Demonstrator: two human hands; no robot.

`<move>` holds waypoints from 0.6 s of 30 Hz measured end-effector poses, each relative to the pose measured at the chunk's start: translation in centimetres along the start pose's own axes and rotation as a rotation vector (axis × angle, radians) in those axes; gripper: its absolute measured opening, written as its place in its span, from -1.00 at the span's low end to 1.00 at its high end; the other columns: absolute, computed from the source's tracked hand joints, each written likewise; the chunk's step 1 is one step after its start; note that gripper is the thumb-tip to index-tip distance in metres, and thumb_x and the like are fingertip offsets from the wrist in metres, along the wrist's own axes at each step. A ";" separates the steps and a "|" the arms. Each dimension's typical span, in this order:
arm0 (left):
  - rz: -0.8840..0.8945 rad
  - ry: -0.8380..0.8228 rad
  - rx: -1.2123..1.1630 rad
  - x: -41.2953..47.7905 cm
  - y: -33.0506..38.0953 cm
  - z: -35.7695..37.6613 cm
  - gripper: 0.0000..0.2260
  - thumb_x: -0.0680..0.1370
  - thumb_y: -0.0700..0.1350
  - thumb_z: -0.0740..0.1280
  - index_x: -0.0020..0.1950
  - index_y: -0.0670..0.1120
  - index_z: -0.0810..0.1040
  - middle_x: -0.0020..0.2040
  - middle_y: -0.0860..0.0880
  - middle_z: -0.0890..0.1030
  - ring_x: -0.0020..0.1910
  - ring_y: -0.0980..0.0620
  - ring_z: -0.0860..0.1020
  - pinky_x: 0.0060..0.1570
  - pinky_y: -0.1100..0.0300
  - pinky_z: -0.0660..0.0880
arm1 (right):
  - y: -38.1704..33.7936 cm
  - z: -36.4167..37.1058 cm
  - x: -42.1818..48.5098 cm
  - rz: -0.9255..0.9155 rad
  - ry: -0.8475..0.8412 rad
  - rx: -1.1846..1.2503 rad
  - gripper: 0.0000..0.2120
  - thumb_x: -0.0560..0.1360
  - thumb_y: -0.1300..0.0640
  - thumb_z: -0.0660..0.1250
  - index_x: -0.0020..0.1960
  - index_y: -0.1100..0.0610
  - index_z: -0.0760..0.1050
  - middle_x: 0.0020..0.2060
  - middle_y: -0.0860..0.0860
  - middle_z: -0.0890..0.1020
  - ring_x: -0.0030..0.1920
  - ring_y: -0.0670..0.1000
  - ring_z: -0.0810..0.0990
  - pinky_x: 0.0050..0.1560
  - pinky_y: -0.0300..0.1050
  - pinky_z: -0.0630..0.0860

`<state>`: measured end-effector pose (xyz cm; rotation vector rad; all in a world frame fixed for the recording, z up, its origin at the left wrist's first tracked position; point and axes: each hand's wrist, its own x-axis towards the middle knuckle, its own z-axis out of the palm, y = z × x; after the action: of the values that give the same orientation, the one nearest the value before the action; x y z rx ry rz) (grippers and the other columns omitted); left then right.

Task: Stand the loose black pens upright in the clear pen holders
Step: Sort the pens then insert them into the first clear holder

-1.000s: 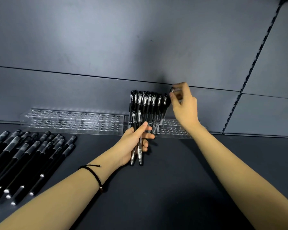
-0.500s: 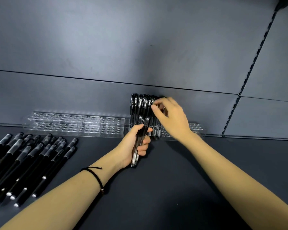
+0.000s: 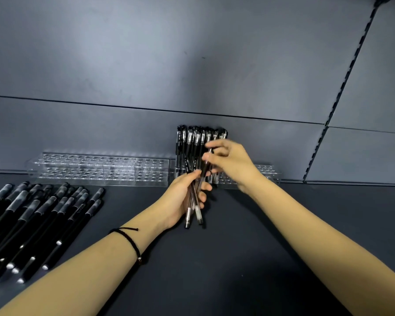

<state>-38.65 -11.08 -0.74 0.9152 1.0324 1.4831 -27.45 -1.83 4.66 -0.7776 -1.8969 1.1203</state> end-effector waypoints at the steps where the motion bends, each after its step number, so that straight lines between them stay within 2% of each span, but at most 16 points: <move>1: -0.004 0.027 -0.030 0.0 0.0 0.0 -0.78 0.67 -0.04 0.14 0.12 -0.14 0.50 -0.29 -0.05 0.62 -0.47 0.06 0.49 -0.45 0.21 0.46 | -0.2 -0.3 0.3 -0.030 0.080 0.051 -0.74 0.51 0.28 0.39 0.16 0.11 0.47 -0.23 0.01 0.57 -0.25 -0.07 0.56 -0.28 -0.22 0.58; 4: -0.023 0.094 -0.130 0.1 0.1 -0.1 -0.79 0.68 -0.07 0.12 0.10 -0.16 0.48 -0.29 -0.09 0.65 -0.49 0.03 0.54 -0.47 0.21 0.49 | -1.4 -2.1 2.0 -0.200 0.361 0.123 -0.79 0.51 0.28 0.37 0.02 0.02 0.44 -0.19 0.01 0.54 -0.23 -0.04 0.57 -0.34 -0.20 0.57; 7: -0.028 0.113 -0.148 0.1 0.1 -0.2 -0.77 0.68 -0.06 0.12 0.13 -0.17 0.50 -0.33 -0.07 0.64 -0.49 0.04 0.53 -0.47 0.21 0.49 | -2.3 -4.5 3.7 -0.355 0.566 -0.064 -0.89 0.52 0.21 0.35 0.01 0.05 0.49 -0.20 -0.11 0.56 -0.24 -0.08 0.56 -0.23 -0.01 0.61; 9: -0.029 0.112 -0.133 0.2 0.1 -0.3 -0.77 0.68 -0.05 0.13 0.11 -0.15 0.51 -0.36 -0.04 0.60 -0.50 0.06 0.50 -0.47 0.21 0.47 | -2.3 -5.3 4.3 -0.400 0.580 -0.230 -0.87 0.53 0.16 0.34 0.07 0.11 0.53 -0.22 -0.19 0.56 -0.29 -0.07 0.54 -0.13 0.06 0.59; 12: -0.037 0.110 -0.118 0.2 0.1 -0.3 -0.77 0.67 -0.04 0.14 0.10 -0.13 0.52 -0.37 -0.03 0.58 -0.50 0.06 0.49 -0.46 0.20 0.47 | -1.7 -5.5 4.7 -0.419 0.574 -0.330 -0.83 0.54 0.17 0.33 0.11 0.18 0.52 -0.18 -0.15 0.57 -0.26 -0.04 0.55 -0.10 0.00 0.56; 18: -0.044 0.110 -0.127 0.2 0.1 -0.4 -0.77 0.67 -0.02 0.15 0.09 -0.12 0.53 -0.37 -0.02 0.59 -0.49 0.08 0.49 -0.46 0.20 0.46 | 0.0 -5.1 5.8 -0.371 0.585 -0.229 -0.89 0.53 0.19 0.35 0.05 0.13 0.52 -0.18 -0.08 0.60 -0.16 -0.06 0.59 -0.07 0.14 0.60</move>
<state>-39.07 -10.92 -0.73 0.7240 1.0186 1.5574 -26.04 4.97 8.02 -0.7354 -1.5846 0.3901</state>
